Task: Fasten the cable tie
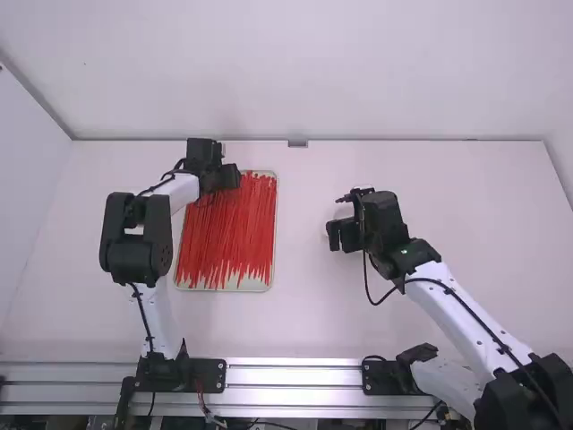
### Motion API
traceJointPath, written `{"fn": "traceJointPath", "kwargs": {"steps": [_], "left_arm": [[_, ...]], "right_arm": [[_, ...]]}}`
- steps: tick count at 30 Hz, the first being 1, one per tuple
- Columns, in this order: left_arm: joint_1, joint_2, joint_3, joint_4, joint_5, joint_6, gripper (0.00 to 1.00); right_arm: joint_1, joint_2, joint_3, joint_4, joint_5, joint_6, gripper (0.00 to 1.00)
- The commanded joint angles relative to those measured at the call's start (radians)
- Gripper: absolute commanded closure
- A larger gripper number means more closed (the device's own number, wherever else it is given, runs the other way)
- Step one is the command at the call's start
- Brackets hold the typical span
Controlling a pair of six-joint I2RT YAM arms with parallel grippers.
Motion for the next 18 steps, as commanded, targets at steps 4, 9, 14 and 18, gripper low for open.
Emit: {"fn": "traceJointPath", "kwargs": {"steps": [4, 9, 14, 18], "left_arm": [[-0.001, 0.054, -0.012, 0.018, -0.003, -0.004, 0.37], [-0.006, 0.081, -0.012, 0.019, 0.011, -0.007, 0.42], [-0.006, 0.081, -0.012, 0.026, -0.007, -0.007, 0.43], [0.002, 0.081, -0.012, 0.020, -0.006, -0.007, 0.43]], "right_arm": [[0.006, 0.008, 0.039, 0.002, -0.001, -0.002, 0.01], [0.006, 0.008, 0.039, 0.001, -0.001, -0.001, 0.01], [0.006, 0.008, 0.039, 0.003, 0.000, -0.001, 0.01], [0.005, 0.008, 0.039, 0.014, 0.000, -0.002, 0.01]]}}
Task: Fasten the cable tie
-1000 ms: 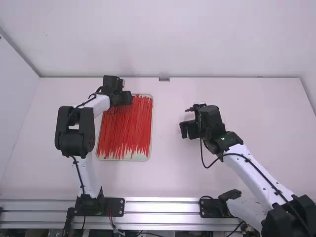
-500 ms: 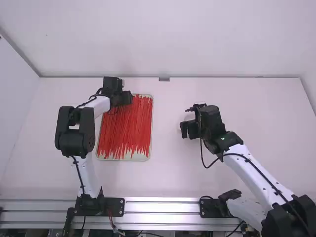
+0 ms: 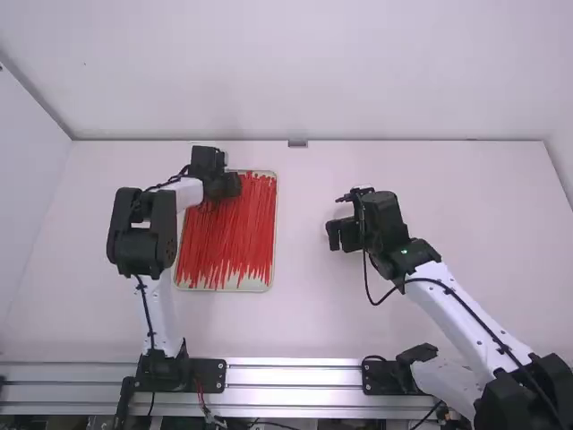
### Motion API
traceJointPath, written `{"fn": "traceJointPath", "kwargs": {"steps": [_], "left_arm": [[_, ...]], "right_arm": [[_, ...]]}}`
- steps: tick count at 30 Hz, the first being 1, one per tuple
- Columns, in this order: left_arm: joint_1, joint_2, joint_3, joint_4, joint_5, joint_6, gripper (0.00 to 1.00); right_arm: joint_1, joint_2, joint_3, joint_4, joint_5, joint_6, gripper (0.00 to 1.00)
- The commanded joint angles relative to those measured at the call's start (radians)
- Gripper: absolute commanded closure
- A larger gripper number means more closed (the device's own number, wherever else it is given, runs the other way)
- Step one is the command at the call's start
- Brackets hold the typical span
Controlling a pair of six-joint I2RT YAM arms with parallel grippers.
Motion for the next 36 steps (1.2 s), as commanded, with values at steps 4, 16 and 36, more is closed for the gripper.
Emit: {"fn": "traceJointPath", "kwargs": {"steps": [4, 16, 36], "left_arm": [[0.003, 0.005, -0.006, -0.014, -0.022, -0.004, 0.46], [0.004, 0.004, -0.006, -0.030, -0.056, -0.026, 0.74], [0.002, 0.002, 0.144, -0.195, -0.049, -0.040, 0.98]], "right_arm": [[0.006, 0.008, 0.039, 0.014, -0.002, 0.000, 0.01], [0.006, 0.008, 0.039, 0.014, -0.005, 0.000, 0.01], [0.006, 0.008, 0.039, 0.010, -0.005, 0.004, 0.01]]}}
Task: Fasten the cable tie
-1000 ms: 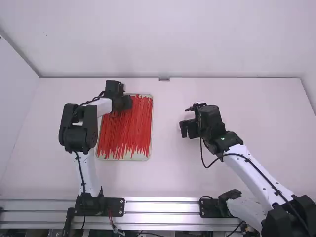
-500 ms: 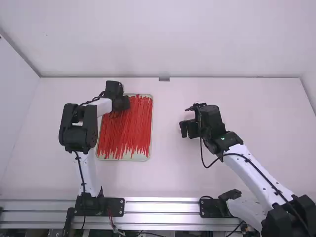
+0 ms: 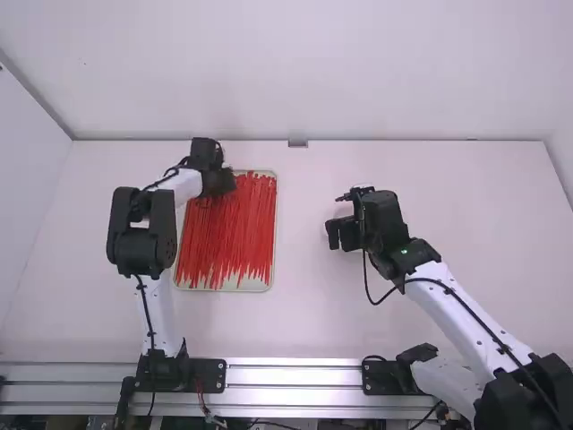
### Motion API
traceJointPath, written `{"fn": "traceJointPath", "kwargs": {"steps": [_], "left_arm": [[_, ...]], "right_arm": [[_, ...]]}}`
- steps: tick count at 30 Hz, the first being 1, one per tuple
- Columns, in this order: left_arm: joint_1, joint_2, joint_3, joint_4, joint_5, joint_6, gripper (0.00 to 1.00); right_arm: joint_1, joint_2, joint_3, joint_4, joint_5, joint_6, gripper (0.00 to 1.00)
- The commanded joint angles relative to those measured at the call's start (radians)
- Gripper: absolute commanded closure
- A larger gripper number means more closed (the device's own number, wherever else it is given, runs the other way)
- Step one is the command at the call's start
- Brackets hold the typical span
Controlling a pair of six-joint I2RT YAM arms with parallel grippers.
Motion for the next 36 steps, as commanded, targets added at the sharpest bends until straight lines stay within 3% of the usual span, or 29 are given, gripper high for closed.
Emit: {"fn": "traceJointPath", "kwargs": {"steps": [1, 24, 33, 36], "left_arm": [[0.002, 0.002, 0.042, -0.022, 0.004, -0.006, 0.98], [0.002, 0.002, 0.054, -0.060, 0.056, 0.013, 0.98], [0.002, 0.002, 0.035, -0.045, 0.056, 0.016, 0.85], [0.002, 0.002, 0.035, -0.042, 0.056, 0.016, 0.88]], "right_arm": [[0.006, 0.008, 0.039, 0.000, -0.003, 0.003, 0.01], [0.006, 0.008, 0.039, -0.001, -0.003, -0.001, 0.01], [0.006, 0.008, 0.039, -0.011, -0.003, 0.003, 0.01], [0.006, 0.008, 0.039, -0.016, -0.003, 0.003, 0.01]]}}
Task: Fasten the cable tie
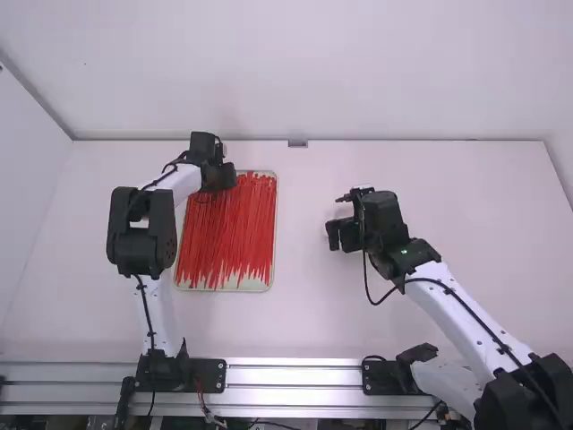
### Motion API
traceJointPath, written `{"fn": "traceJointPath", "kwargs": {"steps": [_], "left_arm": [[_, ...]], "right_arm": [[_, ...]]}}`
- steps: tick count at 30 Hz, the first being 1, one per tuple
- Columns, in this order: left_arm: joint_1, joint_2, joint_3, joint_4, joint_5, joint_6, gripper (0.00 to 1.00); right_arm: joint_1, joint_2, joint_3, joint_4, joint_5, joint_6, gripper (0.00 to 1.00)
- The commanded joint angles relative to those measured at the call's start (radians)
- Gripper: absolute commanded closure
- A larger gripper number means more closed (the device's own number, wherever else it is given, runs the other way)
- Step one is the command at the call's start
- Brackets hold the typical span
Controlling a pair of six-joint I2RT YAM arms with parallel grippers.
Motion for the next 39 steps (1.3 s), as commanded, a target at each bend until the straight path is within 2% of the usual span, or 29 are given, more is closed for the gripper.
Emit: {"fn": "traceJointPath", "kwargs": {"steps": [1, 4, 12, 15, 18, 23, 28, 34, 39], "left_arm": [[0.002, 0.002, -0.010, 0.001, 0.011, 0.009, 0.91], [0.002, 0.002, -0.010, 0.001, 0.011, 0.009, 0.92], [-0.008, 0.003, -0.034, 0.053, 0.003, 0.010, 0.79], [-0.017, 0.003, -0.067, 0.113, 0.033, 0.087, 0.72], [-0.025, 0.003, -0.080, 0.130, 0.034, 0.135, 0.70], [-0.028, 0.003, -0.081, 0.136, 0.031, 0.189, 0.69], [-0.036, 0.003, -0.081, 0.137, 0.018, 0.217, 0.75], [-0.036, 0.003, -0.081, 0.128, -0.050, 0.219, 0.75], [-0.038, 0.003, -0.085, 0.135, -0.044, 0.235, 0.76]], "right_arm": [[0.006, 0.008, 0.039, -0.002, 0.000, 0.001, 0.01], [0.006, 0.008, 0.039, -0.002, -0.001, 0.002, 0.01], [0.006, 0.008, 0.039, -0.001, -0.001, 0.001, 0.01], [0.006, 0.008, 0.039, -0.002, 0.000, 0.001, 0.01], [0.007, 0.008, 0.039, -0.003, 0.000, 0.001, 0.01], [0.006, 0.008, 0.039, 0.000, 0.000, 0.002, 0.01], [0.006, 0.008, 0.039, -0.003, -0.001, 0.001, 0.01], [0.006, 0.008, 0.039, -0.005, 0.000, 0.001, 0.01], [0.007, 0.008, 0.039, -0.002, -0.001, 0.001, 0.01]]}}
